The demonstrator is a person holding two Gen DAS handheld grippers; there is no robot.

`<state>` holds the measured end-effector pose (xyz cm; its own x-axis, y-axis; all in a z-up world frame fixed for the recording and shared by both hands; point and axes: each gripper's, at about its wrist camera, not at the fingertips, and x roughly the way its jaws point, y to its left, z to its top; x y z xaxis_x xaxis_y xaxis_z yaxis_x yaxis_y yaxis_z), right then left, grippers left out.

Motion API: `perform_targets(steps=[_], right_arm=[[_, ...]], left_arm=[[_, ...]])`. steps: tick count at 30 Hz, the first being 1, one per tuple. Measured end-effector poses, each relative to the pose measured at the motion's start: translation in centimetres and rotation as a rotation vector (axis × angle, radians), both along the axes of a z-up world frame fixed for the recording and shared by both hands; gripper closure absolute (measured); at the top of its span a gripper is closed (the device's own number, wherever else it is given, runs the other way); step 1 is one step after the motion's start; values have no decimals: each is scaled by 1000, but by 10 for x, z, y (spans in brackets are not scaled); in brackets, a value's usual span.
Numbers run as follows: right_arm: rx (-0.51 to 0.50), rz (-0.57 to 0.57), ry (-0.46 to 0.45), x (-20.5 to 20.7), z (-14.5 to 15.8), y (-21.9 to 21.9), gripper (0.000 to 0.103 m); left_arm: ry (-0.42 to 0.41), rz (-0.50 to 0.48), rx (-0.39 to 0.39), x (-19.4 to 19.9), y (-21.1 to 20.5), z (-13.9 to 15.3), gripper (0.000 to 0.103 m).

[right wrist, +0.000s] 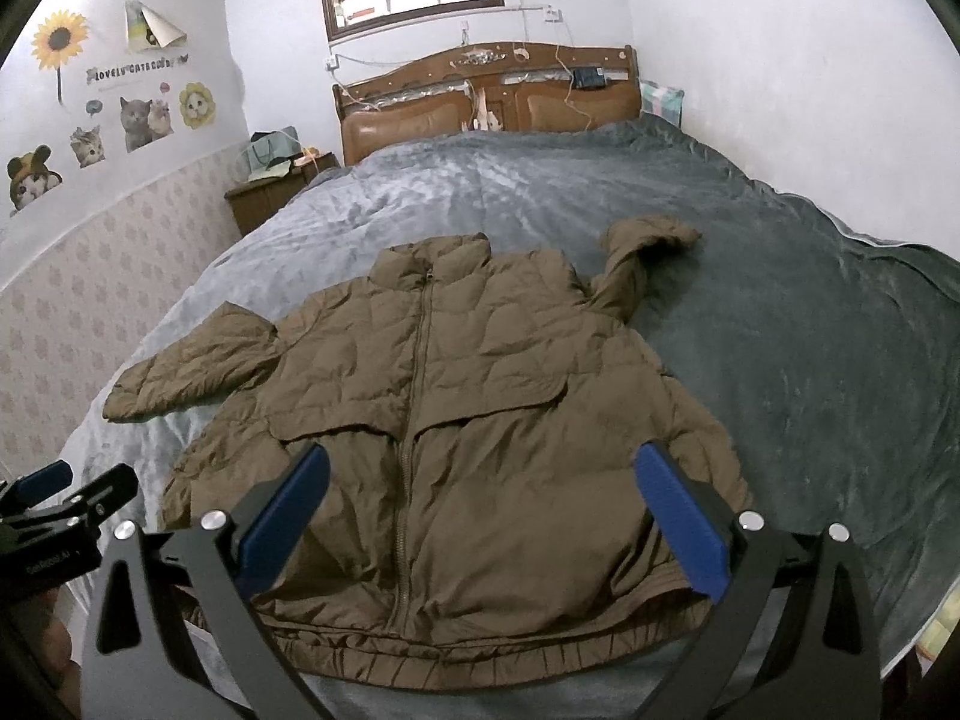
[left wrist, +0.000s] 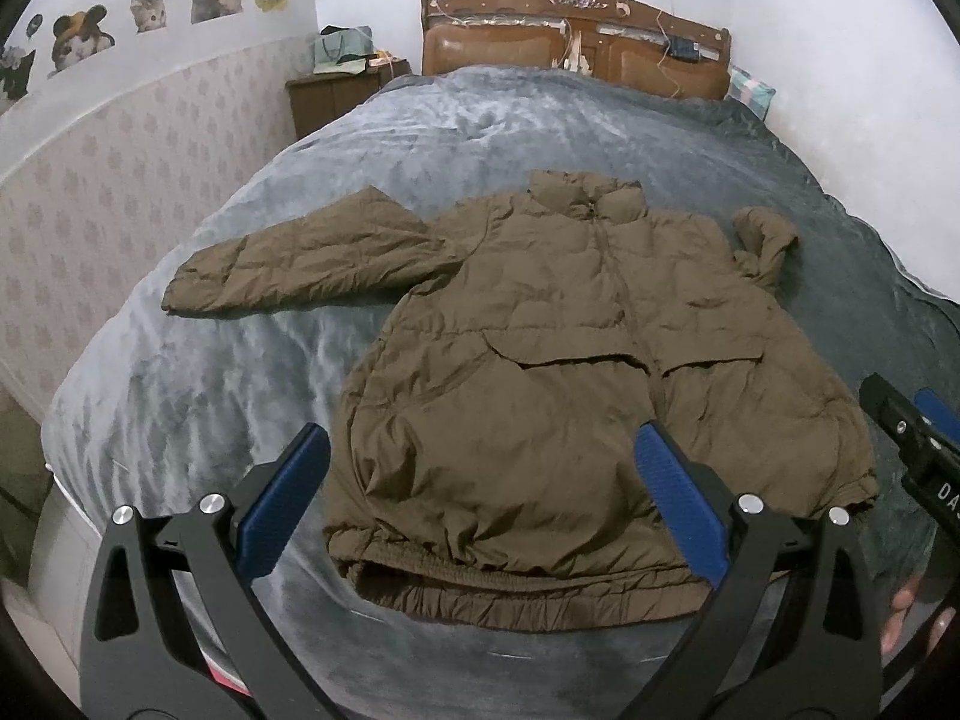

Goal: Fold large clothes

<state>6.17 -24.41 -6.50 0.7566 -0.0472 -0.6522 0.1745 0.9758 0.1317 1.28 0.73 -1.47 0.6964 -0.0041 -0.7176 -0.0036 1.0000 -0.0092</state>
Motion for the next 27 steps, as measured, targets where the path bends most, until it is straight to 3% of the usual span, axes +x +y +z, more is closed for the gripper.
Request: perform_targets(steps=[27], right_arm=[[1, 0, 9, 1, -2, 1, 1]], left_arm=[[25, -1, -11, 3, 0, -11, 3]])
